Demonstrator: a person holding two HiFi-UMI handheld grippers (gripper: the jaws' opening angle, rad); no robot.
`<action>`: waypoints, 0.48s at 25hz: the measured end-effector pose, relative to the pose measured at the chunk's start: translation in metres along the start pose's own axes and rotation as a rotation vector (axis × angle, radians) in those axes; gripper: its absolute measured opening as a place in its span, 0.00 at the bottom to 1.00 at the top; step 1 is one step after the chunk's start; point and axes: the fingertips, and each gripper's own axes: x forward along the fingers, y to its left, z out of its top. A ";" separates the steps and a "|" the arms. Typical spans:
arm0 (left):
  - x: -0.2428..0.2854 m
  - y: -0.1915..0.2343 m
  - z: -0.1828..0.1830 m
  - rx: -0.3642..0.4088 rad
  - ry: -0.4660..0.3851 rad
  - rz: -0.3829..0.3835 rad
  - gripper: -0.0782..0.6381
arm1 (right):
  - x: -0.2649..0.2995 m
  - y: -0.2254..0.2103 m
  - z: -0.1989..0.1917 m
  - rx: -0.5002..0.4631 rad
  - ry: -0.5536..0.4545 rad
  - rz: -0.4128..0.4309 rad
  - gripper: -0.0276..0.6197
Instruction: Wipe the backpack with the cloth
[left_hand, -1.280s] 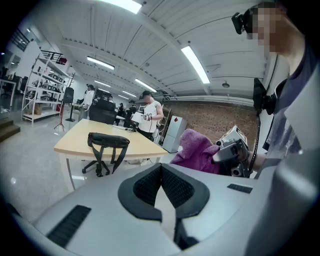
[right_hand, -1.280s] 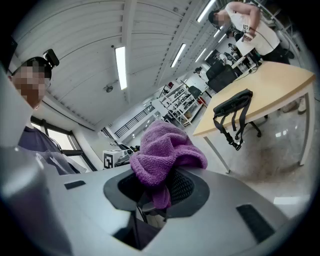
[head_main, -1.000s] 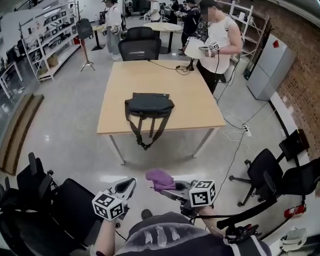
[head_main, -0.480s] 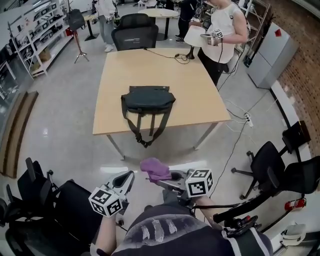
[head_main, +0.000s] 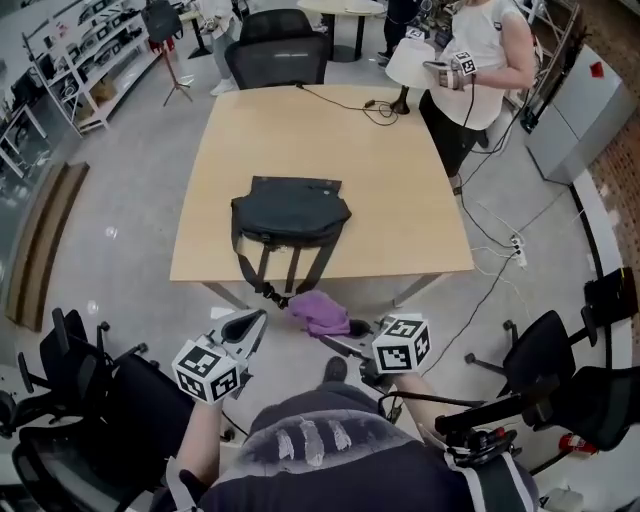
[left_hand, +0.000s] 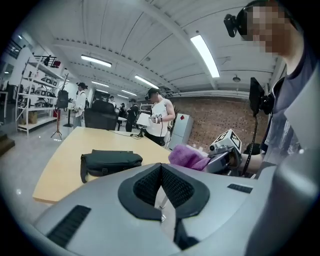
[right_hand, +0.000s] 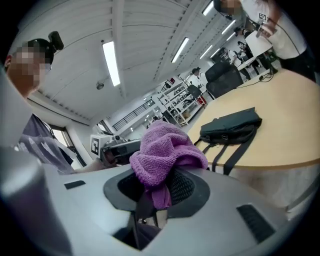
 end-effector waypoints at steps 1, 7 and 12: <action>0.012 0.000 0.007 0.008 0.007 0.000 0.12 | -0.005 -0.022 0.006 -0.018 0.017 -0.036 0.20; 0.060 0.012 0.021 -0.003 0.049 0.010 0.12 | -0.025 -0.150 0.049 -0.104 0.106 -0.318 0.20; 0.070 0.045 0.030 -0.016 0.026 0.022 0.12 | -0.027 -0.229 0.094 -0.091 0.091 -0.488 0.20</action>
